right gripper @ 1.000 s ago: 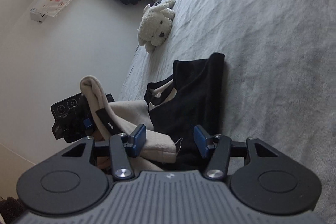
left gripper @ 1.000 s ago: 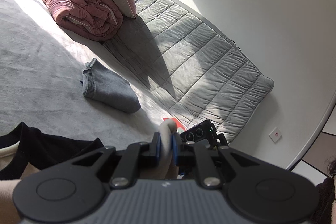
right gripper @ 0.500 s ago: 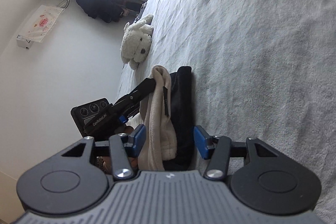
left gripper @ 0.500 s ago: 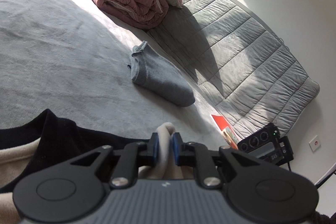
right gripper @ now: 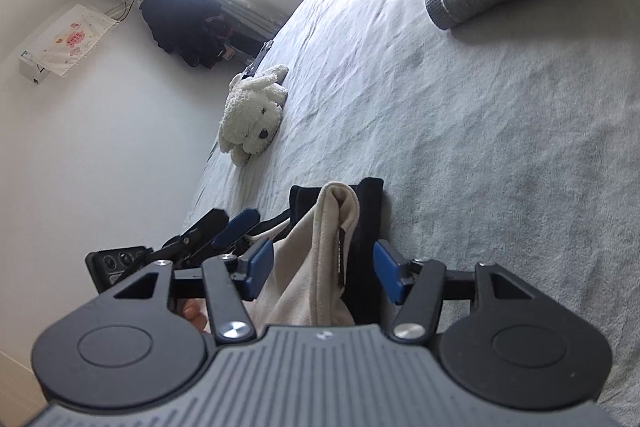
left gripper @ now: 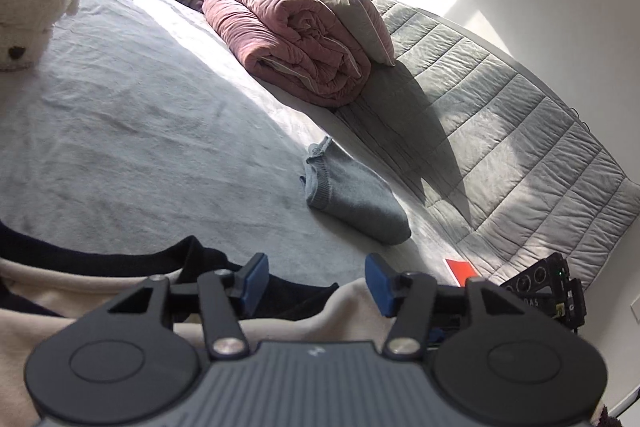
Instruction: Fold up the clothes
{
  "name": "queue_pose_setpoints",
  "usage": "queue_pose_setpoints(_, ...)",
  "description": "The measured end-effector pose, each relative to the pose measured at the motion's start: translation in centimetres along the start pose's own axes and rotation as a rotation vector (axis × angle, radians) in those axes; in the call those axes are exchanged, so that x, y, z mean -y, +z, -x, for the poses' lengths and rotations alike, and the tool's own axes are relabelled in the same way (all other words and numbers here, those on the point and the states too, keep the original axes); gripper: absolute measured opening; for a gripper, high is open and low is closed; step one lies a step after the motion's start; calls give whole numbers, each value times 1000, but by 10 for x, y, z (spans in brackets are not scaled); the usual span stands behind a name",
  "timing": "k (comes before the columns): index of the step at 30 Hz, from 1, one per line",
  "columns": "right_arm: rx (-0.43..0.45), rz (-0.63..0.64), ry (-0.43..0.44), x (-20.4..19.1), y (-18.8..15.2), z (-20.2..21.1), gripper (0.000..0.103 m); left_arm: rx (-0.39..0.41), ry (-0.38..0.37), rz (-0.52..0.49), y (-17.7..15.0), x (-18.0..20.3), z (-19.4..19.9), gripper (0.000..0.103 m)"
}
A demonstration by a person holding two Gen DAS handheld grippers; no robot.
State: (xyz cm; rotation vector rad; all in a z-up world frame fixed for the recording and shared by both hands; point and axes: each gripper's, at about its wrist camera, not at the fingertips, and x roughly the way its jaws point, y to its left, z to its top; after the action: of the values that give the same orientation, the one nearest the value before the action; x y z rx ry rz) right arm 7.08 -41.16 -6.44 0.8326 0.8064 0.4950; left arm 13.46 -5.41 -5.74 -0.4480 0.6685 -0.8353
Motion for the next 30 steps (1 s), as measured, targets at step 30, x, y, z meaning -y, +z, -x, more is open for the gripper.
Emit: queue_pose_setpoints(30,223,326,-437,-46,-26,-52,49,63,605,-101,9,-98,137,58)
